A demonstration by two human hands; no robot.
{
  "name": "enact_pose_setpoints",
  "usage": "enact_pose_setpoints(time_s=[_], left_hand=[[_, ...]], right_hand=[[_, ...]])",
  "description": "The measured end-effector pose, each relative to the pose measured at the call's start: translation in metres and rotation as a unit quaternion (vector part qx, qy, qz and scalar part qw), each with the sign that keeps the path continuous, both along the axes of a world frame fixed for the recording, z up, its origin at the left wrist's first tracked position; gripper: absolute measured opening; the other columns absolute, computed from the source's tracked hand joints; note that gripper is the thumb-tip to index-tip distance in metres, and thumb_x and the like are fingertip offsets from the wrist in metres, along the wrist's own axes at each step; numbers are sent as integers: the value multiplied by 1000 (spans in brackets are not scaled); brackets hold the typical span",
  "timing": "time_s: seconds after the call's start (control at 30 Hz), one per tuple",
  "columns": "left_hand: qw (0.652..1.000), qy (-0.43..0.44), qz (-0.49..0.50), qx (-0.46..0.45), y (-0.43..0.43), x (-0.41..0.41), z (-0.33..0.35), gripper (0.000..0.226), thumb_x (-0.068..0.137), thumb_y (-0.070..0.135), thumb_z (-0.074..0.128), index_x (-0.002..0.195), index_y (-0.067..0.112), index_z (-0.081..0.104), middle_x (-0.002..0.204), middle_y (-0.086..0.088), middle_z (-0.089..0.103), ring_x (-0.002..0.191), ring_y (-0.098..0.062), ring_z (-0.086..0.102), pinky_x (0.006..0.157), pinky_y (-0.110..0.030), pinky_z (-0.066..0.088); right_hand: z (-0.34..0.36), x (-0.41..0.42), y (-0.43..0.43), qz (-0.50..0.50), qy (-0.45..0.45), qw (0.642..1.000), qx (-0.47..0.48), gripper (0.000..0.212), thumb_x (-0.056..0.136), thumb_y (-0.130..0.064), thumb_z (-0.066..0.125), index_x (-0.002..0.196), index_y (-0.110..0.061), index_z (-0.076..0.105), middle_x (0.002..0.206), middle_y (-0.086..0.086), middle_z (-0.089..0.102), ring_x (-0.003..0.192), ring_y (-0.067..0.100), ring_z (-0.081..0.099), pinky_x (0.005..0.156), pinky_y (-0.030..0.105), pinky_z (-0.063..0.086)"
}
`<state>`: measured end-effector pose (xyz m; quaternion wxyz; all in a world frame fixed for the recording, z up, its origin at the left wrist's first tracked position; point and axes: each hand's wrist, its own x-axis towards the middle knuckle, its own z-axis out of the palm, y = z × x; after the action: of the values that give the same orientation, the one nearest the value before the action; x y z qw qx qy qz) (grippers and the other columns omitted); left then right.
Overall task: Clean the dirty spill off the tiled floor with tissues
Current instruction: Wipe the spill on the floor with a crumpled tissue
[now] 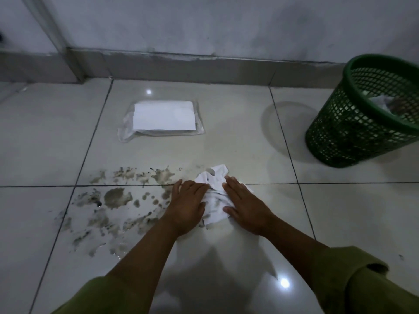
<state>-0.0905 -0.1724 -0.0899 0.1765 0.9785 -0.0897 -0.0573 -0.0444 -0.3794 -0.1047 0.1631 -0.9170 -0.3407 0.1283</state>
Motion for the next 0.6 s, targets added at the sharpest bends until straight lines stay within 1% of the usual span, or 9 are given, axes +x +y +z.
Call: enact_pose_setpoints(time_s=[0.1,0.13,0.27,0.33,0.37,0.43,0.47,0.53,0.6], left_hand=[[1000,-6,-1,-14,3,-4,2,56,78,35,28,123,14,56,118,-6,64,113,-29,55,105,-38,7],[1000,-8,3,-21,4,-5,5,59,78,37,25,124,15,55,121,-6,62,115,-28,53,106,-36,7],[998,-20,44,-38,12,-11,11,65,76,40,22,127,14,53,128,-8,58,121,-27,49,109,-40,21],[997,-24,66,-16,20,-15,8,64,76,39,24,127,13,53,130,-11,56,122,-29,49,107,-45,28],[997,-23,75,0,23,-17,5,63,77,38,25,127,12,52,132,-12,55,123,-30,48,106,-46,29],[996,-20,86,26,30,-20,1,62,78,37,26,129,11,51,135,-13,52,125,-30,46,107,-47,27],[995,-18,90,34,33,-20,0,61,79,37,27,129,11,50,136,-13,51,127,-31,45,109,-45,24],[995,-23,92,38,36,-22,-2,61,78,37,28,128,9,51,135,-13,52,127,-31,45,109,-45,21],[995,-19,87,37,38,-24,-1,62,78,36,28,127,7,52,135,-14,52,127,-32,45,107,-50,26]], right_hand=[[-3,-8,7,-69,-4,995,66,70,89,-51,32,140,-3,33,150,16,31,140,25,21,114,44,28],[-2,-11,12,-90,5,992,89,69,87,-47,34,142,-5,30,151,16,29,141,26,23,114,44,28],[5,-20,44,-101,47,991,70,73,87,-56,29,147,-27,0,158,6,-3,145,20,-5,116,36,-2],[5,-22,59,-79,49,996,15,69,92,-53,30,147,-28,-3,158,7,-9,145,24,-11,115,40,-7],[5,-22,65,-65,44,997,-6,66,92,-54,23,147,-27,-1,158,8,-9,145,27,-11,115,43,-6],[2,-22,71,-38,24,999,-21,70,84,-52,6,148,-23,6,157,11,-4,144,31,-7,115,46,-4],[-1,-22,70,-21,7,1000,-22,69,85,-47,6,148,-18,13,157,14,3,144,34,-1,115,47,0],[-6,-24,62,13,-23,999,-26,58,91,-32,20,144,-10,27,153,17,22,140,39,15,111,54,17],[-11,-25,51,50,-32,998,-27,54,89,-17,31,142,-8,29,151,17,28,138,36,16,108,55,20]])
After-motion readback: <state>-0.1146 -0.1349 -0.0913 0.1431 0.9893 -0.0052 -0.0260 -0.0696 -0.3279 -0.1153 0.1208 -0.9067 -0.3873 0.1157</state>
